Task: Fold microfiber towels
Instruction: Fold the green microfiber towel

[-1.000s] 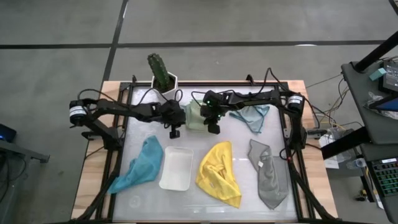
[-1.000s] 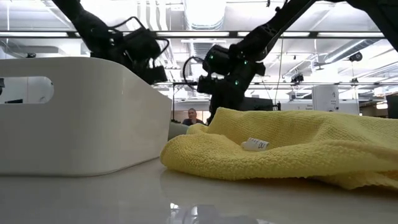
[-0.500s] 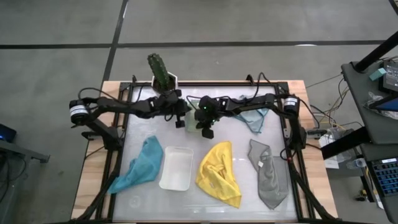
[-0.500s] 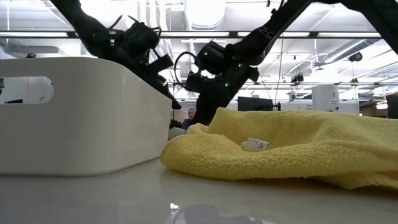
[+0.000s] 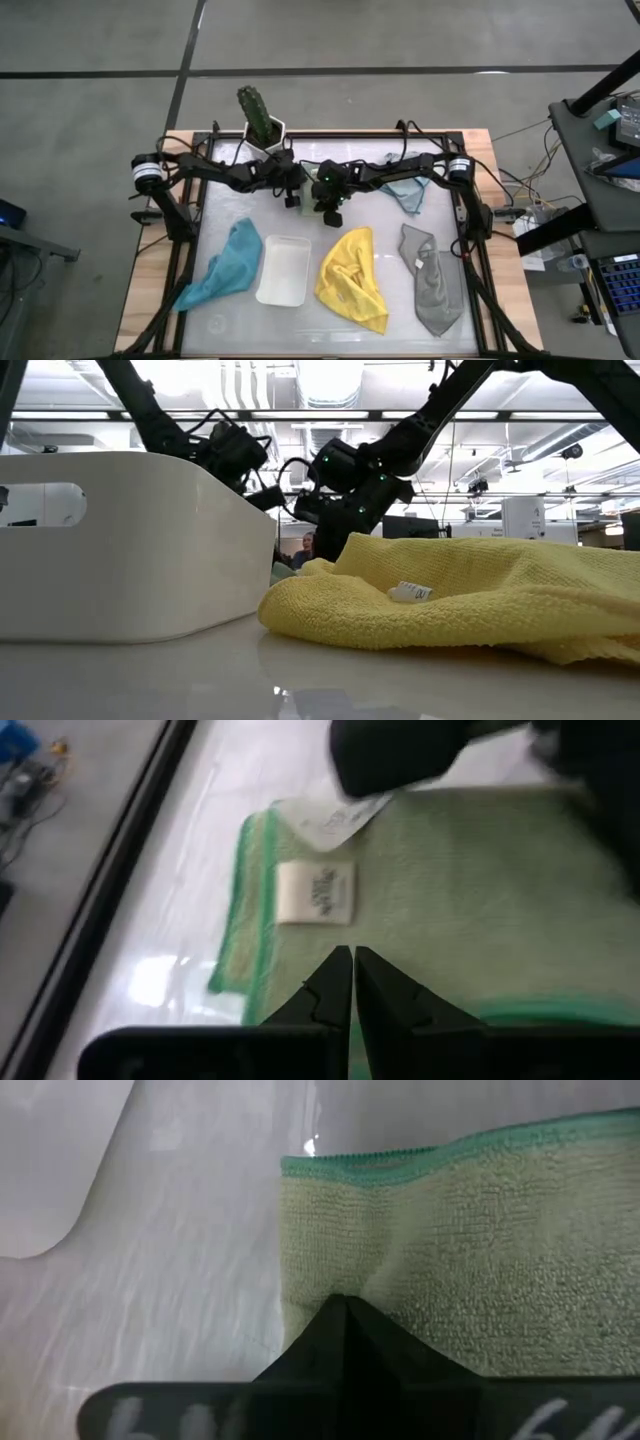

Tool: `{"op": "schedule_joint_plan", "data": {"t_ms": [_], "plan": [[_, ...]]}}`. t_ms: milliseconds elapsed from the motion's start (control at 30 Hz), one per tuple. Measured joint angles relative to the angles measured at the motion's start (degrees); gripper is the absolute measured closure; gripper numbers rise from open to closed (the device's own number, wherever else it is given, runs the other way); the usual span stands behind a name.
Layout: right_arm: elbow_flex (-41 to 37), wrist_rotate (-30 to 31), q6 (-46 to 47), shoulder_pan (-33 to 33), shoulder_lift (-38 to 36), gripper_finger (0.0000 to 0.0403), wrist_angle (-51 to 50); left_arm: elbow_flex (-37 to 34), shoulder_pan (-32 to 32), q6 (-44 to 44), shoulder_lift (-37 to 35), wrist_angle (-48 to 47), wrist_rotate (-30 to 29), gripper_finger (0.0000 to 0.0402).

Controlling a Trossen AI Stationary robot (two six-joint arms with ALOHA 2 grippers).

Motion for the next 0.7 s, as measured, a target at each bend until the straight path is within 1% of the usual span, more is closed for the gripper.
{"op": "schedule_joint_plan", "data": {"t_ms": [167,367,433,500,567,633,700], "plan": [[-0.1,0.4,0.2,-0.2,-1.8,0.0394,-0.6,0.0,0.0,0.4,-1.6,-4.2,-4.6,0.0398],[-0.1,0.4,0.3,-0.2,-4.5,0.0394,-0.4,0.1,-0.1,0.3,-4.6,-5.3,-4.8,0.0398],[-0.1,0.5,0.2,-0.2,-5.5,0.0394,-0.7,0.1,-0.1,0.0,-5.8,-5.2,-4.0,0.0398],[-0.1,0.5,-0.3,-0.2,-6.6,0.0394,-1.2,-0.2,-0.2,-0.1,-7.0,-5.6,-1.9,0.0398],[-0.1,1.6,-1.0,-0.4,-7.8,0.0394,-2.4,-0.2,-0.2,-0.2,-7.6,-5.2,1.9,0.0398],[-0.1,4.9,-2.2,-0.7,-8.8,0.0394,-3.4,-0.3,-0.2,-0.6,-7.6,-5.2,7.1,0.0398],[-0.1,8.5,-3.6,-1.6,-9.4,0.0394,-3.9,-0.3,-0.2,-1.6,-6.5,-4.4,10.8,0.0398]]}}
